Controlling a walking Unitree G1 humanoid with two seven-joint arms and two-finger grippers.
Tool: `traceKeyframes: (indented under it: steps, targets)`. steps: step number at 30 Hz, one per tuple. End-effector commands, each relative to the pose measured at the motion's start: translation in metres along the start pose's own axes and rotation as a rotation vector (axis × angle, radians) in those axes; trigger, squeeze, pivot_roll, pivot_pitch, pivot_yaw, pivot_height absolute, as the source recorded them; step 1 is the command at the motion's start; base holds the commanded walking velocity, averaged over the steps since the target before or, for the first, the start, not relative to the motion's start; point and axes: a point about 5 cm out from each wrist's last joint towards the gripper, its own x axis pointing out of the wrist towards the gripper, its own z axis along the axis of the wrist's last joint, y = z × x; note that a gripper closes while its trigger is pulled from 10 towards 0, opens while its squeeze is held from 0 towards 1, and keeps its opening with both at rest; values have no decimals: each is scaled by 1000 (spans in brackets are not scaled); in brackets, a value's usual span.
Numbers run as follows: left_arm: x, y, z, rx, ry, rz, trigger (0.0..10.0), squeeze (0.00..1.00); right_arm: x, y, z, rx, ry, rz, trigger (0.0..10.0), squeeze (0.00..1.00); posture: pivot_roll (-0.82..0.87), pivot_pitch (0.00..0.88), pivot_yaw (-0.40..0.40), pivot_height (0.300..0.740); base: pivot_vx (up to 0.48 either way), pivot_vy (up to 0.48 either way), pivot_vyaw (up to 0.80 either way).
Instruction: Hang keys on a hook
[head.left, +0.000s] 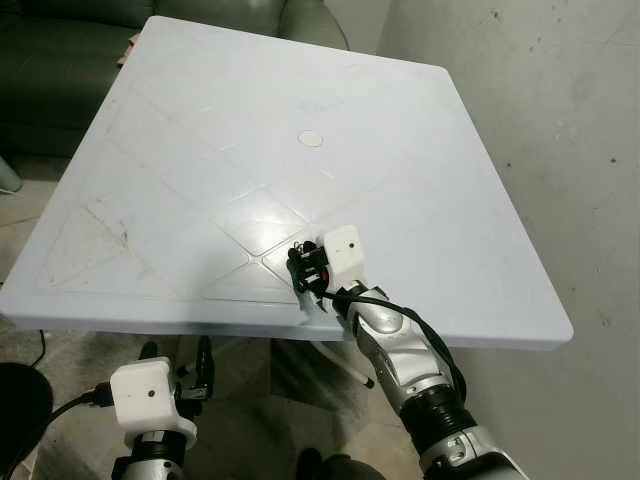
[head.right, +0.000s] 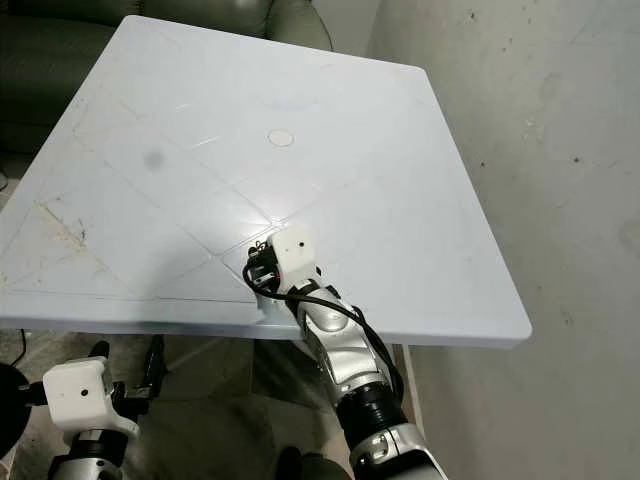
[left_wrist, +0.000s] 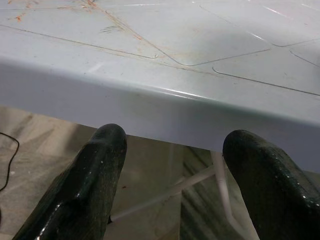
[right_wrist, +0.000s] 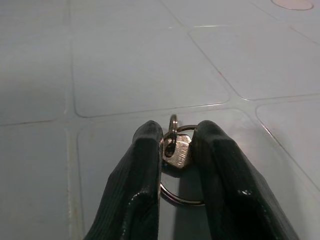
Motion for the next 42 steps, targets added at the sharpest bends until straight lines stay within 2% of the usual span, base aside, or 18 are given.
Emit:
traceKeyframes:
  steps: [1,3,4,5,6,24,27,28,30,31,32,33,42]
  targets:
    - [-3,-1,1,-9,4,6,10000,0,5,5,6,38,-12,6,10000,1000,136,189,-174,740,0,0,0]
    - [-3,-1,1,-9,4,8,10000,0,5,4,8,21,-20,-3,10000,1000,138,189,-174,740,0,0,0]
    - [-3,-1,1,-9,4,9,10000,0,5,5,9,13,-26,-8,10000,773,139,187,-174,740,0,0,0]
    - [-3,-1,1,-9,3,9,10000,0,6,5,9,16,-27,-7,10000,357,139,187,-175,740,0,0,0]
    - [-3,-1,1,-9,3,9,10000,0,6,6,10,17,-29,-2,10000,0,141,185,-175,740,0,0,0]
    - [-2,-1,3,-16,-2,19,10000,0,8,17,13,-16,-18,33,10000,0,147,190,-181,740,0,0,0]
    - [-3,-1,3,-18,-3,25,10000,0,9,18,13,-26,-12,30,8235,0,151,191,-182,740,0,0,0]
    - [-3,-1,3,-17,-3,26,10000,0,9,18,13,-27,-9,27,6784,0,151,192,-183,740,0,0,0]
    - [-3,-1,3,-17,-3,27,10000,0,9,18,12,-28,-8,25,6784,0,152,193,-184,740,0,0,0]
    - [-3,-1,3,-18,-3,29,10000,0,10,19,13,-30,-7,24,4824,0,153,193,-185,740,0,0,0]
    - [-3,-1,4,-19,-3,31,10000,0,10,20,14,-38,-12,24,1255,0,154,194,-186,740,0,0,0]
    - [-3,-1,4,-19,-4,32,10000,0,10,20,14,-43,-12,19,0,0,154,194,-186,740,0,0,0]
    - [-4,0,4,-21,-4,40,10000,0,11,20,15,-55,-19,-1,0,0,157,194,-188,740,0,0,0]
